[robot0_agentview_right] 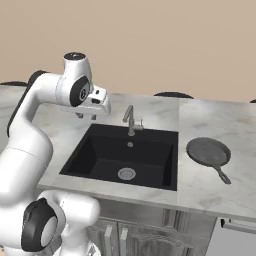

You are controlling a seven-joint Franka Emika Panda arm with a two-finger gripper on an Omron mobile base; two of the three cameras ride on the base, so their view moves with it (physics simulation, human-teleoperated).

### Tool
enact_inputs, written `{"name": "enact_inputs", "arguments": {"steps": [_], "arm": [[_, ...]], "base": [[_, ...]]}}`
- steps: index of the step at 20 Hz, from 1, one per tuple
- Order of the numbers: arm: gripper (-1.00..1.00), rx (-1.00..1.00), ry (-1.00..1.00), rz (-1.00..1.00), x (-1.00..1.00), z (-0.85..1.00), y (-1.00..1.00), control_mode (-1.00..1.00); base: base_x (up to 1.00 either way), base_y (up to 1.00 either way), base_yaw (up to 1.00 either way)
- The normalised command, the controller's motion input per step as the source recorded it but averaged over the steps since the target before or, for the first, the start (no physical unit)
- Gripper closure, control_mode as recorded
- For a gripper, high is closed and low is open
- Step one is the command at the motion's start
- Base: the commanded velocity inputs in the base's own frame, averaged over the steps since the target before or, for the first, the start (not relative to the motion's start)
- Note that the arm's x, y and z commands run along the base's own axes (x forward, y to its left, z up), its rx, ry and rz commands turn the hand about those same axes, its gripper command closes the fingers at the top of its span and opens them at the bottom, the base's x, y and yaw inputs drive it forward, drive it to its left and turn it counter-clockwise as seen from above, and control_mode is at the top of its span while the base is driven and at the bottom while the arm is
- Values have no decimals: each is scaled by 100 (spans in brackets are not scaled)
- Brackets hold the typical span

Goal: Pick the pan and sponge and place them into the sink. Then turn on the water.

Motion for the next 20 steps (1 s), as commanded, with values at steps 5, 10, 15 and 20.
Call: {"name": "enact_inputs", "arguments": {"steps": [5,10,15,20], "arm": [[-100,0,0,0,0,0,-8,-100],[-100,0,0,0,0,0,-20,-100],[-100,0,0,0,0,0,-36,-100],[-100,0,0,0,0,0,-39,-100]], "base": [[0,0,0],[0,0,0],[0,0,0],[0,0,0]]}}
